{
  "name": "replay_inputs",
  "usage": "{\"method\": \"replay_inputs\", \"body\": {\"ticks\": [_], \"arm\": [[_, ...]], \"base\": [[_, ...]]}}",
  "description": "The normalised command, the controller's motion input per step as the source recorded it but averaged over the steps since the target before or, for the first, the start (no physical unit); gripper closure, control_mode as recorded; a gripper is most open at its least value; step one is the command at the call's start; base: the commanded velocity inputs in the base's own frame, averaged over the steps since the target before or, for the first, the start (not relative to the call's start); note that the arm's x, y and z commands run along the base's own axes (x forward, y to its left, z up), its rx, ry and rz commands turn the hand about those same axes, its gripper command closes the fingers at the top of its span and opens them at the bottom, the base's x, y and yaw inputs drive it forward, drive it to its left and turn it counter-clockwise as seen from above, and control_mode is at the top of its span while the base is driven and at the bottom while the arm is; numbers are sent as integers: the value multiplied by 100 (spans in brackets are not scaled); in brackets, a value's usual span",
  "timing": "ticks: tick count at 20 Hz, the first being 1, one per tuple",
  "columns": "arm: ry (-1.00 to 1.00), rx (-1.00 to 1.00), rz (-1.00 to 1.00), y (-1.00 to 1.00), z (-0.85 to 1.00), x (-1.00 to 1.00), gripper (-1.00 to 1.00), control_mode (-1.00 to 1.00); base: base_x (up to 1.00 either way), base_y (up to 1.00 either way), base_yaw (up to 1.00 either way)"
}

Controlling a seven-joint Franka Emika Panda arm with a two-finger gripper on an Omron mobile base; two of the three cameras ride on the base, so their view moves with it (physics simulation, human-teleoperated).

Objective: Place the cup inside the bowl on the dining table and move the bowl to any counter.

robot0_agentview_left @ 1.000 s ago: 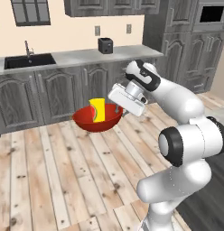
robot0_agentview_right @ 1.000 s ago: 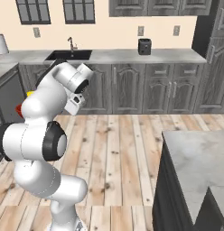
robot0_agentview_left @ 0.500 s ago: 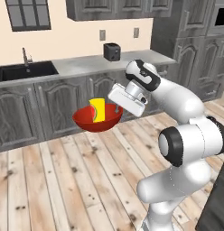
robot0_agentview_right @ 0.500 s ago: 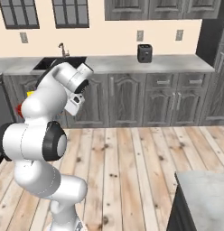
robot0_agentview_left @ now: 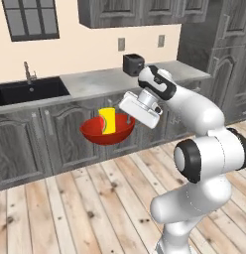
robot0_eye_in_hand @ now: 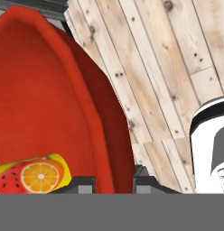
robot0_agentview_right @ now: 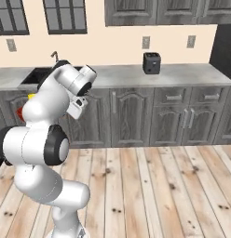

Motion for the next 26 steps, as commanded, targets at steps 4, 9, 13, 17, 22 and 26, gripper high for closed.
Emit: {"method": "replay_inputs", "body": {"ticks": [4, 9, 13, 17, 22, 26], "arm": [[0, 0, 0, 0, 0, 0, 100, 100], [0, 0, 0, 0, 0, 0, 100, 100], [0, 0, 0, 0, 0, 0, 100, 100], [0, 0, 0, 0, 0, 0, 100, 100], [0, 0, 0, 0, 0, 0, 100, 100], [0, 0, 0, 0, 0, 0, 100, 100]], "base": [[91, 25, -2], [86, 28, -2], [83, 34, -2], [57, 24, -1], [22, -4, 0], [26, -19, 3]]}}
